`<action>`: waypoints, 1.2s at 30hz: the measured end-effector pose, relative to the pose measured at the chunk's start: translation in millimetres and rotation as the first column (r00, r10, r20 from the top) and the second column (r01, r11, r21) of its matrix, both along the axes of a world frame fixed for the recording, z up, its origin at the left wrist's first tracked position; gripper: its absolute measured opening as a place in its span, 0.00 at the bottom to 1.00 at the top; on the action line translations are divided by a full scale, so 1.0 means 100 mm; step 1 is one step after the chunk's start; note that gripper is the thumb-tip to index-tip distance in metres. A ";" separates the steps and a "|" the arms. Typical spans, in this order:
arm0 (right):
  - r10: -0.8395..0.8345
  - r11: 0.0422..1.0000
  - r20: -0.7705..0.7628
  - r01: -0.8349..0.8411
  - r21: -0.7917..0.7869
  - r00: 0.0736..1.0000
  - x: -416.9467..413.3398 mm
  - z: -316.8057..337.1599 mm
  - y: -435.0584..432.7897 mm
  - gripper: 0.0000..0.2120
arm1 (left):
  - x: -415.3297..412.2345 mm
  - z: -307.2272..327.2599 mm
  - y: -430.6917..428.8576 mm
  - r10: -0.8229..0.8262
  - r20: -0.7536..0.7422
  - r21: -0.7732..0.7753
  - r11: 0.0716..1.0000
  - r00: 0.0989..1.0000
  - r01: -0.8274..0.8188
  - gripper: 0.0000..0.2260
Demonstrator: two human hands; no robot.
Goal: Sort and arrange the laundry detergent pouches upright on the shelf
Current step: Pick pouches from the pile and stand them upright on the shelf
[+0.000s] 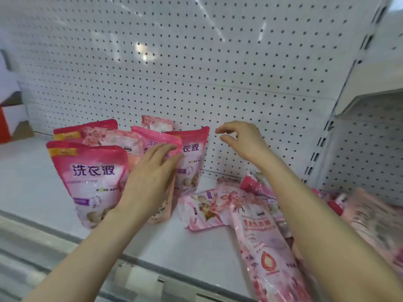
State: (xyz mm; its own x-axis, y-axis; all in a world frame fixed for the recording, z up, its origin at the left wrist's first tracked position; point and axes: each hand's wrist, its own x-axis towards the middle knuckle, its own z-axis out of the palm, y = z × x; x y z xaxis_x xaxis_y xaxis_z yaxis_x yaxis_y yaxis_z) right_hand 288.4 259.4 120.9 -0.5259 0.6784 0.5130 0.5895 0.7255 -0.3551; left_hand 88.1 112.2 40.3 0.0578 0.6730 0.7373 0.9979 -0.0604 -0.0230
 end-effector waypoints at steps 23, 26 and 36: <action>-0.387 0.919 0.033 0.383 0.091 0.921 1.21 -0.27 -0.78 0.09 | 0.74 -0.37 0.01 0.052 0.254 -0.483 0.872 0.966 0.081 0.21; -0.427 0.904 0.137 0.426 0.040 0.894 1.29 -0.26 -0.85 0.17 | 0.84 -0.27 0.30 0.051 0.348 -0.506 0.851 0.936 0.142 0.15; -0.478 0.864 -0.052 0.459 -0.206 0.877 1.74 -0.47 -0.85 0.05 | 1.17 -0.24 1.06 0.367 0.527 -0.710 0.686 0.767 0.160 0.07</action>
State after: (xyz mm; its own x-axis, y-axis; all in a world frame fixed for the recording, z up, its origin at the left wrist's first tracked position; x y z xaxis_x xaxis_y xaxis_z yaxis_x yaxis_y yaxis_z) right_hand 462.8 174.2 74.1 -0.0756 0.9181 0.3890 0.7989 0.2892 -0.5274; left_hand 204.8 217.9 15.9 -0.3066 0.9462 -0.1033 0.7698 0.3103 0.5578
